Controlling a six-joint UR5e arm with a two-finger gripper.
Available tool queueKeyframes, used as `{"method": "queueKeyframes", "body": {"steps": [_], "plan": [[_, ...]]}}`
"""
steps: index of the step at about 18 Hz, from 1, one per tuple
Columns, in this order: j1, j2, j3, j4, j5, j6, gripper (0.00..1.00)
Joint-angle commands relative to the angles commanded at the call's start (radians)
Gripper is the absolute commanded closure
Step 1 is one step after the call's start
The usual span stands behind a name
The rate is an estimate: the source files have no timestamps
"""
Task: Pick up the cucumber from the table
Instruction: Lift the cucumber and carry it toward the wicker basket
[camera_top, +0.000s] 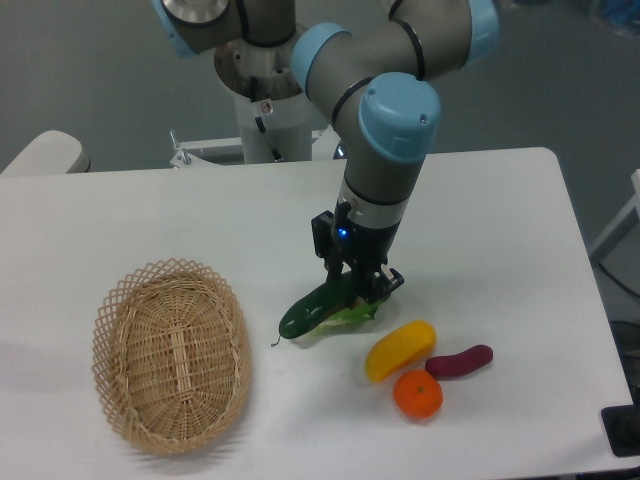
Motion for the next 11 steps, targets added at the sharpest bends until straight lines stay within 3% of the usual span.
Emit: {"method": "queueKeyframes", "body": {"steps": [11], "plan": [[-0.002,-0.002,0.006,0.003,0.000,-0.003,0.85]]}}
